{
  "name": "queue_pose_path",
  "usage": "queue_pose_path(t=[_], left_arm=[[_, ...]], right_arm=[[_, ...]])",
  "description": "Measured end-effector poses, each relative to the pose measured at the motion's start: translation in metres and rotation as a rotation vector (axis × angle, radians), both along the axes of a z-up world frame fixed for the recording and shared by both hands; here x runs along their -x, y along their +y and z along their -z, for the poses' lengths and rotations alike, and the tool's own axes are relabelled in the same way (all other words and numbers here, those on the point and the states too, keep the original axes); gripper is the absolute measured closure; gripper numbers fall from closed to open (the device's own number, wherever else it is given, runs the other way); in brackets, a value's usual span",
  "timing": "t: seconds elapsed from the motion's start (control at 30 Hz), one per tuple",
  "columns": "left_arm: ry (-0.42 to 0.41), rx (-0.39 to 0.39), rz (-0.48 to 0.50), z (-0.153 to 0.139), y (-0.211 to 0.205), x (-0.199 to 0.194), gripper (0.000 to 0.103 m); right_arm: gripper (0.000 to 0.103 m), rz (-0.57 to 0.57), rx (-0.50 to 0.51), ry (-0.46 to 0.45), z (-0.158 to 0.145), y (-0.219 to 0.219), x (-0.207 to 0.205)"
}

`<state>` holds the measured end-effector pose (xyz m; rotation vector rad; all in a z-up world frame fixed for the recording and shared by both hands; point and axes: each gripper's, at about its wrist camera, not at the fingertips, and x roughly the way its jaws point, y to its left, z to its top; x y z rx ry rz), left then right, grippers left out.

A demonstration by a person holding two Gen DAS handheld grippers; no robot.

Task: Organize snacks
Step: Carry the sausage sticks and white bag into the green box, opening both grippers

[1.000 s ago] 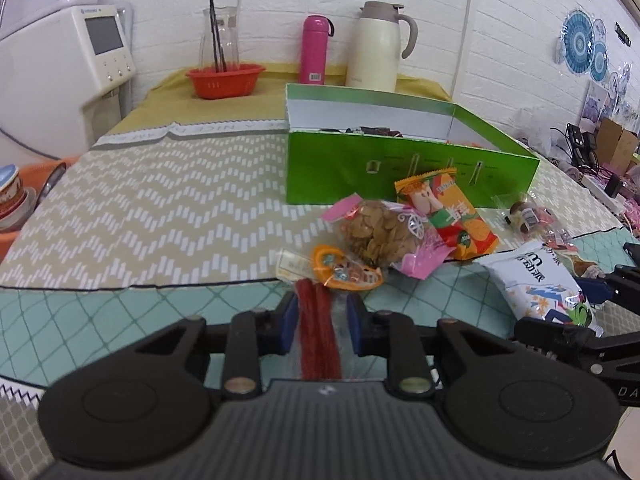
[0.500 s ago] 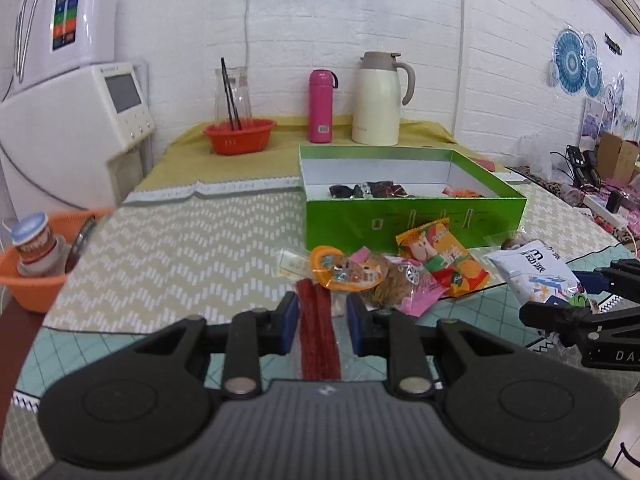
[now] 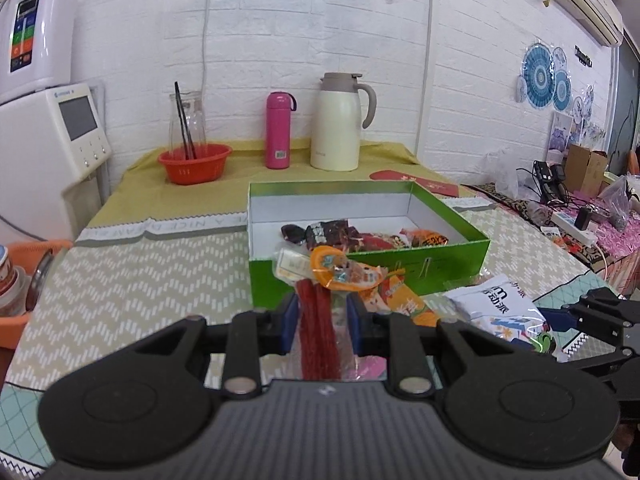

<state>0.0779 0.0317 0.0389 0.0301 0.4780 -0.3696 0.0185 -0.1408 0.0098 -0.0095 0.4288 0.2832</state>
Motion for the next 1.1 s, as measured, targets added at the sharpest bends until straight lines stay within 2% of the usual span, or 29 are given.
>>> queue_pose_path(t=[0.07, 0.1, 0.2, 0.27, 0.3, 0.4, 0.47, 0.53, 0.63, 0.8, 0.97, 1.1], left_arm=[[-0.002, -0.026, 0.023, 0.001, -0.008, 0.0, 0.081], [-0.001, -0.067, 0.037, 0.004, -0.015, 0.0, 0.081], [0.034, -0.249, 0.078, 0.03, -0.041, -0.004, 0.081], [0.028, -0.329, 0.081, 0.04, -0.047, -0.004, 0.081], [0.017, -0.329, 0.066, 0.036, -0.043, -0.004, 0.081], [-0.024, -0.263, 0.021, 0.015, -0.027, -0.004, 0.081], [-0.051, -0.288, 0.013, 0.01, -0.027, -0.002, 0.081], [-0.039, -0.284, 0.023, 0.01, -0.026, -0.003, 0.081], [-0.024, -0.223, 0.034, 0.005, -0.023, -0.008, 0.081], [-0.062, -0.13, 0.034, -0.016, -0.024, -0.02, 0.081], [-0.067, -0.022, 0.022, -0.036, -0.026, -0.046, 0.081], [-0.091, -0.005, -0.027, -0.041, -0.033, -0.072, 0.081]], right_arm=[[0.003, 0.004, -0.002, 0.003, 0.0, -0.002, -0.002], [0.003, 0.006, -0.002, 0.008, 0.001, -0.003, -0.003], [0.003, 0.011, -0.011, 0.021, 0.004, -0.003, -0.005], [0.003, 0.004, -0.013, 0.024, 0.004, -0.003, -0.005], [0.003, 0.001, -0.009, 0.022, 0.005, -0.003, -0.004], [0.003, 0.008, -0.009, 0.026, 0.004, -0.004, -0.004], [0.003, 0.011, -0.018, 0.022, 0.003, -0.004, -0.006], [0.003, 0.006, -0.02, 0.019, 0.002, -0.003, -0.006], [0.003, -0.004, -0.004, 0.01, -0.001, 0.0, -0.008], [0.003, -0.002, 0.01, -0.046, -0.017, -0.003, -0.018], [0.003, 0.017, -0.009, -0.097, -0.036, -0.015, -0.047], [0.003, 0.046, -0.017, -0.105, -0.047, -0.026, -0.08]])
